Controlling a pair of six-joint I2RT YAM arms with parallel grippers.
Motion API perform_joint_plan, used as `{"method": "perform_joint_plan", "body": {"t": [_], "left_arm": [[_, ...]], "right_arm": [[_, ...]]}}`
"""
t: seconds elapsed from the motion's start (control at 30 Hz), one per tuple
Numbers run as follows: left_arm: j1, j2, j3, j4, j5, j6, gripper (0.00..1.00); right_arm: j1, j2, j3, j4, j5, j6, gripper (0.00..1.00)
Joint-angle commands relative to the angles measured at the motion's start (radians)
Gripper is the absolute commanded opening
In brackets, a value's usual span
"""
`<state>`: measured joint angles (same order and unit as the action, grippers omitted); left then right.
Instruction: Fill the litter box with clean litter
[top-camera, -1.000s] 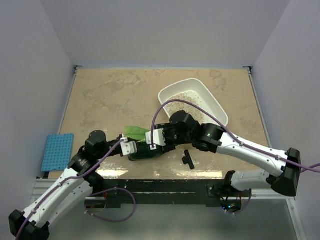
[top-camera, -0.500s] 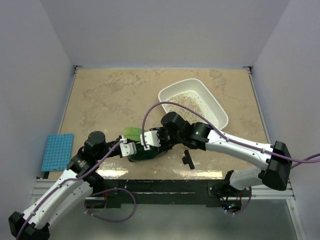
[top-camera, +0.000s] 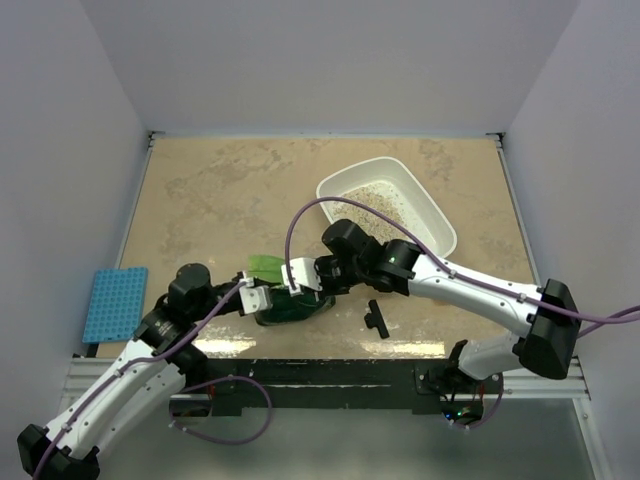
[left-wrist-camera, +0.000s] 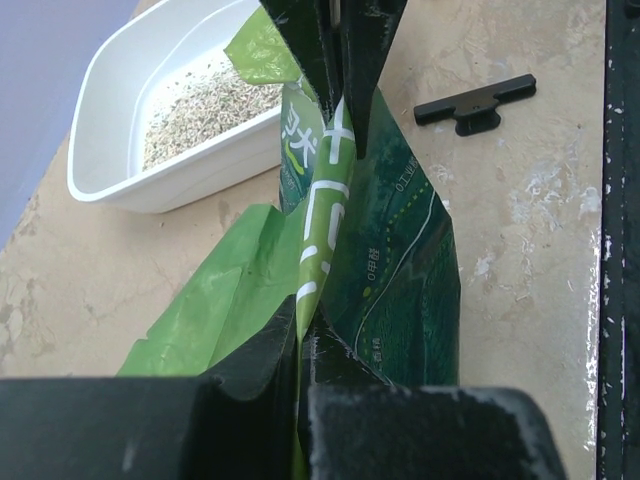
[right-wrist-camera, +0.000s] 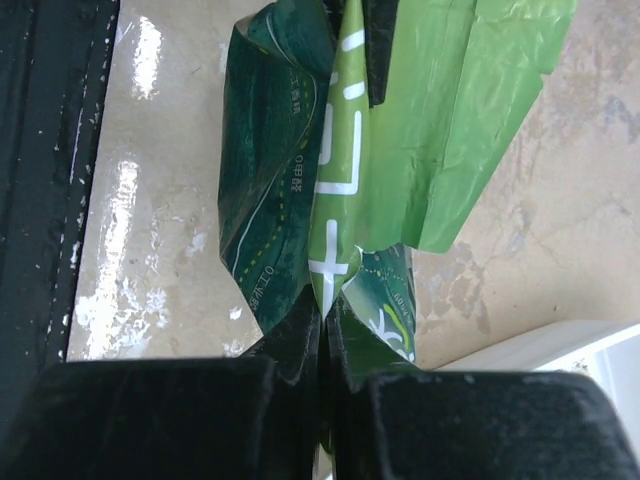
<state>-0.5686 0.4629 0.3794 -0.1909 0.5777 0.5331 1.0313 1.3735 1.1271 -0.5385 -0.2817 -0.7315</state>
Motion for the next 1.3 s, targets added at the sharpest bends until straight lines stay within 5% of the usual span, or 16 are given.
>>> {"method": "perform_joint_plan", "body": {"t": [0.0, 0.3, 0.53, 0.8, 0.97, 1.27], "left_arm": [[0.001, 0.048, 0.139, 0.168, 0.069, -0.004, 0.16], [-0.016, 0.233, 0.286, 0.090, 0.243, -0.084, 0.48], [-0.189, 0.355, 0.338, -0.004, 0.130, -0.076, 0.49], [-0.195, 0.376, 0.377, -0.097, 0.001, -0.098, 0.50], [-0.195, 0.327, 0.328, -0.006, -0.160, -0.099, 0.50], [-0.197, 0.427, 0.316, 0.019, -0.067, -0.142, 0.51]], "right_arm": [[-0.005, 0.036, 0.027, -0.071, -0.062, 0.070, 0.00], [-0.049, -0.100, -0.084, 0.061, 0.013, 0.208, 0.00], [-0.097, -0.162, -0.122, 0.135, 0.006, 0.250, 0.00], [-0.117, -0.191, -0.138, 0.167, 0.042, 0.268, 0.00], [-0.119, -0.214, -0.153, 0.175, 0.035, 0.273, 0.00], [-0.117, -0.226, -0.159, 0.184, 0.044, 0.288, 0.00]]}}
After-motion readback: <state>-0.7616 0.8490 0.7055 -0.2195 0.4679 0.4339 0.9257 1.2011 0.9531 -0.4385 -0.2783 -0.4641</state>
